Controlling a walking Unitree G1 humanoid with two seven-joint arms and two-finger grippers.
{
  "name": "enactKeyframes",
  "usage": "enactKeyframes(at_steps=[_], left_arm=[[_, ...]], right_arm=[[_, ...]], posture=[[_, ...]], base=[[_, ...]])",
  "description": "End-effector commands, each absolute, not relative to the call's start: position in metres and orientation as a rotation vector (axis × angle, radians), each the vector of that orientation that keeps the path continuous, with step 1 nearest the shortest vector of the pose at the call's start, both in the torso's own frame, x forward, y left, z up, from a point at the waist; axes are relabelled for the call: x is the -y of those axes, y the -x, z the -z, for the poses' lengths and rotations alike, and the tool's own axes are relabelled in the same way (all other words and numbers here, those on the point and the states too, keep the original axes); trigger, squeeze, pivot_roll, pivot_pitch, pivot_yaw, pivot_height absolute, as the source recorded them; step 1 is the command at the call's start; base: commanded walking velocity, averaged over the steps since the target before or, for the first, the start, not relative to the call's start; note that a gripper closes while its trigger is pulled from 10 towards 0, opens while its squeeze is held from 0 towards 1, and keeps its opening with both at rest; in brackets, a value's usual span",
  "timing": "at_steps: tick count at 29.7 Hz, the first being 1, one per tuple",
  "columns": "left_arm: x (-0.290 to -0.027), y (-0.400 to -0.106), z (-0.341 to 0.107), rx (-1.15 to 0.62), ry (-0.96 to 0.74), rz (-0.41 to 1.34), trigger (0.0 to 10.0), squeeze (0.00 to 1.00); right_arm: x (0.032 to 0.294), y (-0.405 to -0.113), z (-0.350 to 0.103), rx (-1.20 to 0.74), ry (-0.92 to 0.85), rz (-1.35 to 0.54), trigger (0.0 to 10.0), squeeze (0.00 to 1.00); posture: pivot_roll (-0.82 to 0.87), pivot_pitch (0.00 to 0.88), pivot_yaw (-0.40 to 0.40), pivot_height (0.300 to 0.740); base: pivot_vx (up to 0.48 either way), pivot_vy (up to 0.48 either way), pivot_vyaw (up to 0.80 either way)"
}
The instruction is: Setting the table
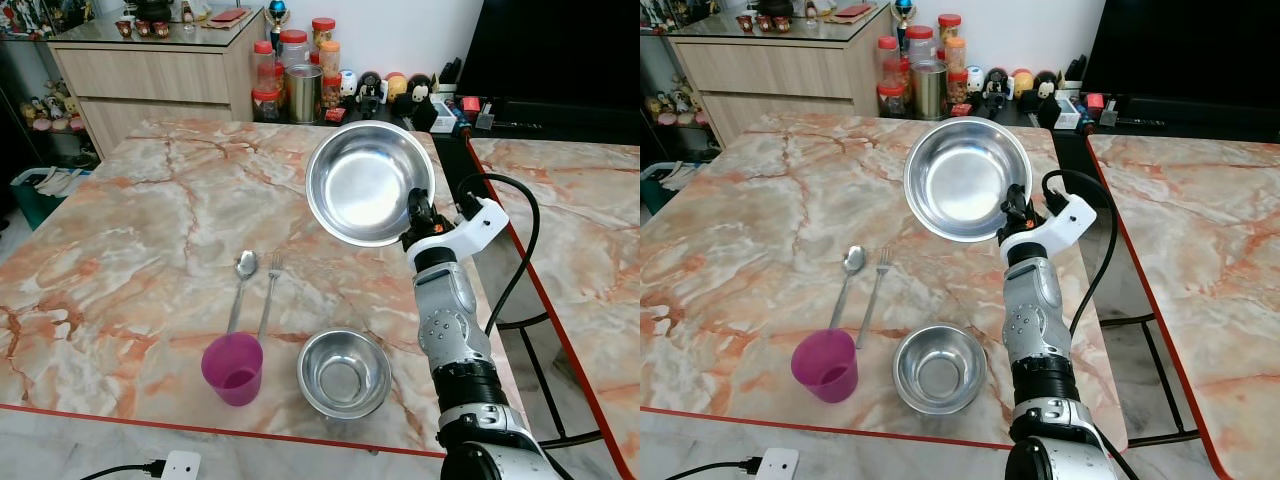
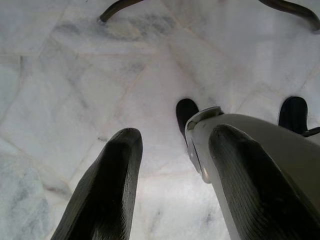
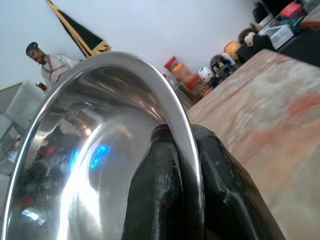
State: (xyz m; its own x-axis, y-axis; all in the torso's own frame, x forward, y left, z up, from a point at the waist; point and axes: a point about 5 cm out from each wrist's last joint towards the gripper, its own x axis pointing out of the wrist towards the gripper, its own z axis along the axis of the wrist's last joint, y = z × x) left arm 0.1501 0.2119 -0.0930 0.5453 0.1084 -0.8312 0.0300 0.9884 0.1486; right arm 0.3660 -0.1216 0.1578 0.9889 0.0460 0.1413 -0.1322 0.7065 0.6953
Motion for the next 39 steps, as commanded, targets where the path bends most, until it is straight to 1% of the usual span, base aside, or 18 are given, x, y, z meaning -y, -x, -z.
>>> enactKeyframes(at_steps=[1, 39], left_arm=[[-0.2118, -0.1472, 0.0944, -1.011, -0.162, -0.049, 10.0, 0.0], [-0.2122, -0.1455, 0.0953, -1.025, -0.139, -0.066, 10.0, 0.0]], right_arm=[[0.112, -0.366, -0.1671, 0.149, -0.817, -0.126, 10.0, 0.0], [0.1143, -0.3661, -0.1699, 0.161, -0.819, -0.121, 10.0, 0.0]], posture=[[-0.03, 0.0, -0.049, 0.74], [-0.03, 0.0, -0.046, 0.74]], base=[[0.0, -0.259, 0.0], [0.0, -0.298, 0.0]])
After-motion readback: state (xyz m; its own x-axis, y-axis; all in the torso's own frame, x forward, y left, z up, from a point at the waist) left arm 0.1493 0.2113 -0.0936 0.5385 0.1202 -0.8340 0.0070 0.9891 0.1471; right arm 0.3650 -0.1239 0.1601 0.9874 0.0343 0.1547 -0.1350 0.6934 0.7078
